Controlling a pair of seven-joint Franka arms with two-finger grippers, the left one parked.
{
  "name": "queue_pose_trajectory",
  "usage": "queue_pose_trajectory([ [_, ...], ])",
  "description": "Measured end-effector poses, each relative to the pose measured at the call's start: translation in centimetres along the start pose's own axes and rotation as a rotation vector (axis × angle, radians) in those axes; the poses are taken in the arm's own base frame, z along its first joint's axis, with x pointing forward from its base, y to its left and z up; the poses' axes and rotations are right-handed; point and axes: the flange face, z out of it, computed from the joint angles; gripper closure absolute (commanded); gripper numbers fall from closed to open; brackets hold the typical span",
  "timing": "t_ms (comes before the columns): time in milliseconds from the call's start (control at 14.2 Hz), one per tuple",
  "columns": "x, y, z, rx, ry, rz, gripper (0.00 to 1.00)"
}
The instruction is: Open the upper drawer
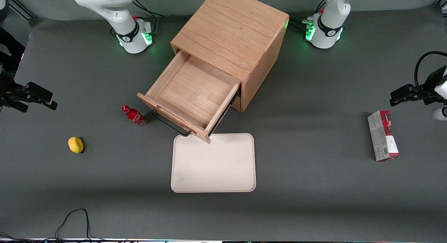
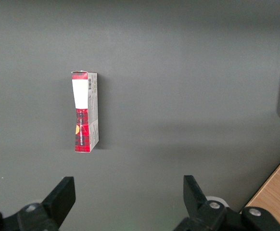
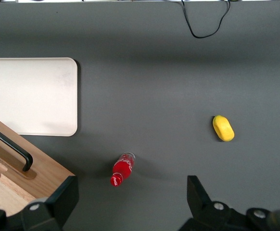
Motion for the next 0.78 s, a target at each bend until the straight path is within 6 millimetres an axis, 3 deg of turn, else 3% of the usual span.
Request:
queue_pose_trajectory([
  [776,-0.4,-0.2,1.5,-0.040,-0.058,-0.013,0.00],
])
